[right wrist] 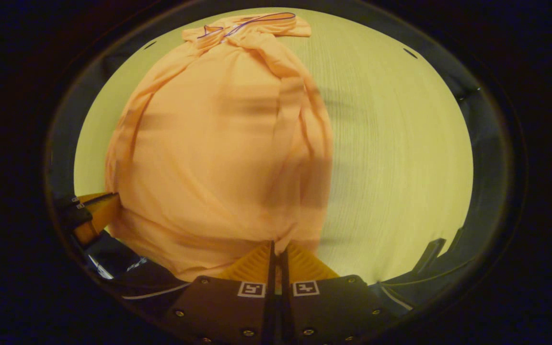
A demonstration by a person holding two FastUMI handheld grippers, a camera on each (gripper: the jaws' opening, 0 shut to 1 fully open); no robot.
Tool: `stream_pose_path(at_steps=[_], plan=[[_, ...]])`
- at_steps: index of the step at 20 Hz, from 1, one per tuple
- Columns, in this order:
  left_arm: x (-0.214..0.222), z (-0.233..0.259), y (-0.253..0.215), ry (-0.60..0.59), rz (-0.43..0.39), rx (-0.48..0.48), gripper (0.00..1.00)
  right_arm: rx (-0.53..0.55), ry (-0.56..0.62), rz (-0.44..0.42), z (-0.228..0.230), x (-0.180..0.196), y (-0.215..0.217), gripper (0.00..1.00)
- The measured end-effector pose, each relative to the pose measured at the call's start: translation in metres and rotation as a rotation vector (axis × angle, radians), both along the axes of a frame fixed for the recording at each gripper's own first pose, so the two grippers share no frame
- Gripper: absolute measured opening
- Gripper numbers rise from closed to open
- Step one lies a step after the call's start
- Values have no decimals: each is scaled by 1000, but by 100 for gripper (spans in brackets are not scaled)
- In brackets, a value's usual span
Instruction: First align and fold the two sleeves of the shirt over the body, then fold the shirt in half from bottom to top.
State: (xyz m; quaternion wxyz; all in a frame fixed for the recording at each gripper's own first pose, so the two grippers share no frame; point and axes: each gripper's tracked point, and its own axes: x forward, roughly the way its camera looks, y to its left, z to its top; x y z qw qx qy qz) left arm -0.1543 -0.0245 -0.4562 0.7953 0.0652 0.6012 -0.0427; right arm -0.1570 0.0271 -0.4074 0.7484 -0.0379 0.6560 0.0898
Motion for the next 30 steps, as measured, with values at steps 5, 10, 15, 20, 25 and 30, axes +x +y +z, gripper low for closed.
stream_pose_path(at_steps=[5,10,15,20,25,30], plan=[[3,2,2,-20,31,-20,6,61,-8,-46,7,3,7,0],[36,22,9,-75,73,-33,10,141,-95,-91,44,45,17,0],[103,55,12,-174,112,-63,6,194,-202,-101,80,114,27,0],[187,94,10,-271,143,-101,6,209,-308,-95,115,195,33,0],[274,142,7,-350,162,-124,10,239,-394,-127,146,272,40,0],[366,162,6,-428,198,-144,6,262,-482,-172,172,351,44,0]])
